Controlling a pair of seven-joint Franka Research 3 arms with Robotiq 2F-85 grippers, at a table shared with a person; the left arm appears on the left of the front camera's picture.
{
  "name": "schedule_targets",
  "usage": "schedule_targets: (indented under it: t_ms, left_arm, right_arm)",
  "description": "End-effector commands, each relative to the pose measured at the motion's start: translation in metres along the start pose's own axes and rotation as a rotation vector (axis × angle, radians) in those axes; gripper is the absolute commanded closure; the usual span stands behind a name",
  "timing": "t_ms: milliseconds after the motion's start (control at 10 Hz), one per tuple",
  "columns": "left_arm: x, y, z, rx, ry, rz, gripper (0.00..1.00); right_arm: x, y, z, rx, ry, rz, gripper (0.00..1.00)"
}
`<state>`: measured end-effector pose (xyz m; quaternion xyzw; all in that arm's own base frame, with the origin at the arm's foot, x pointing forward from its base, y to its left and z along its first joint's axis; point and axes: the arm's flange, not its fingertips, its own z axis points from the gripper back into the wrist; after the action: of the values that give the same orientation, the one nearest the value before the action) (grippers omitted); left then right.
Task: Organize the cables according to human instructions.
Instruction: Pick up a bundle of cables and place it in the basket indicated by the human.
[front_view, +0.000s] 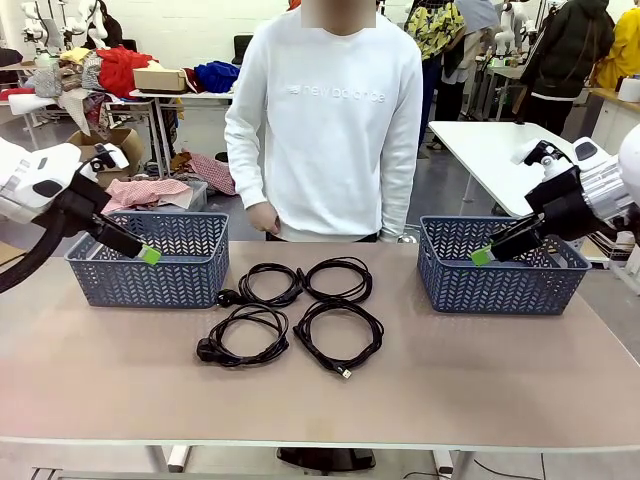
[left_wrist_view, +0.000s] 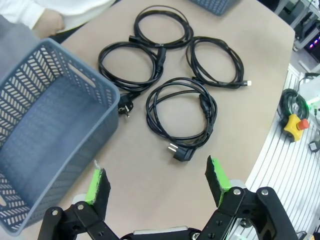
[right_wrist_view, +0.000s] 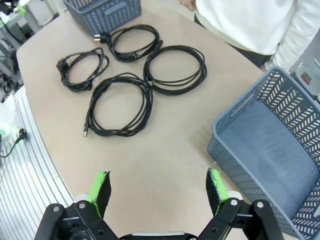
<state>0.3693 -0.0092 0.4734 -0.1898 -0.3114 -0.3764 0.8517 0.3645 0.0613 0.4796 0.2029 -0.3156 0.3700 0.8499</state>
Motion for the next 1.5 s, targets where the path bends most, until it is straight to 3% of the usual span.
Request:
schedule_targets:
  t_ms: [0, 1400]
  left_arm:
    - [-0.0014, 0.0034, -0.0013, -0.017, -0.017, -0.012, 0.0]
    - [-0.0014, 0.0034, -0.0013, -0.017, -0.017, -0.012, 0.0]
  right_arm:
    - [-0.0001, -0.0021, -0.002, 0.015, -0.01, 0.009, 0.0]
    - [-0.0001, -0.0021, -0.002, 0.015, -0.01, 0.009, 0.0]
